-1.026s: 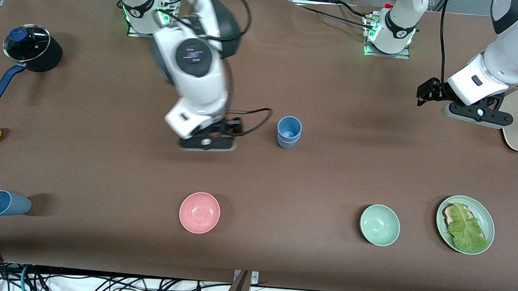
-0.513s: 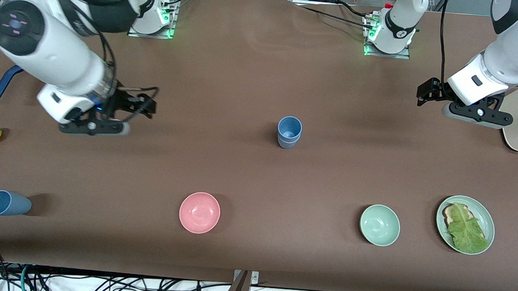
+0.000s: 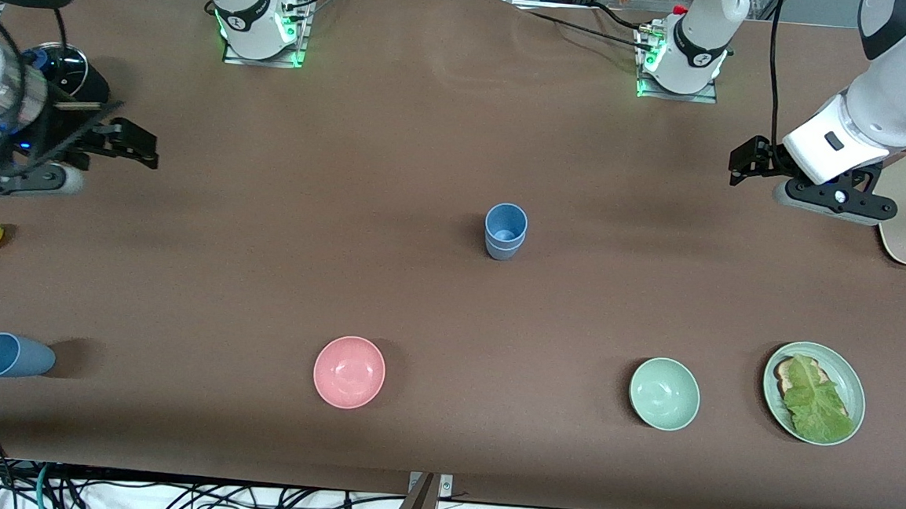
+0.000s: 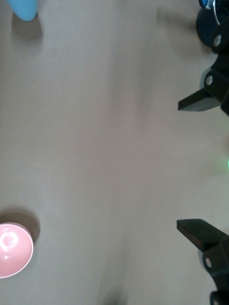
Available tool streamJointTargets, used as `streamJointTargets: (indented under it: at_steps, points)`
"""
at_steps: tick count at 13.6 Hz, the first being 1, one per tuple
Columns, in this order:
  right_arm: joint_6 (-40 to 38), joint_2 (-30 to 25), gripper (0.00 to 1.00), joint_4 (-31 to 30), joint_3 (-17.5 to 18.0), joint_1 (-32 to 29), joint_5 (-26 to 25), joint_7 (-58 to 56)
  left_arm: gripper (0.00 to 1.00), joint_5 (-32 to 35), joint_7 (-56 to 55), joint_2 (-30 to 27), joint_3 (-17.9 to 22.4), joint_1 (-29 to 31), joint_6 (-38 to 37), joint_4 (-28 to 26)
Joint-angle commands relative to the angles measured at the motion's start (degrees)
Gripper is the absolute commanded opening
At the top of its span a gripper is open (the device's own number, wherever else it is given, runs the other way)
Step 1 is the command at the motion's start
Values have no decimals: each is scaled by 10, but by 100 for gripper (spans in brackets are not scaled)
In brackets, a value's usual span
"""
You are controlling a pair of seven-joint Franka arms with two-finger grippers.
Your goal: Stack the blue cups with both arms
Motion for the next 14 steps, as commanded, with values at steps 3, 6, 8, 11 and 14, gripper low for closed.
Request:
streamJointTargets:
  at_steps: [3, 6, 8, 11, 14]
  points:
    - [8, -98, 100, -101, 195, -198, -19, 0, 100, 1, 12, 4, 0, 1, -11, 12]
    - [26, -136, 100, -141, 260, -249, -41, 22, 100, 1, 12, 4, 0, 1, -11, 12]
    - [28, -132, 100, -129, 259, -249, -57, 15, 100, 1, 13, 4, 0, 1, -11, 12]
    - [22, -117, 100, -102, 259, -249, -59, 15, 100, 1, 12, 4, 0, 1, -11, 12]
    - [18, -107, 100, -82, 259, -253, -59, 9, 100, 1, 12, 4, 0, 3, -16, 12]
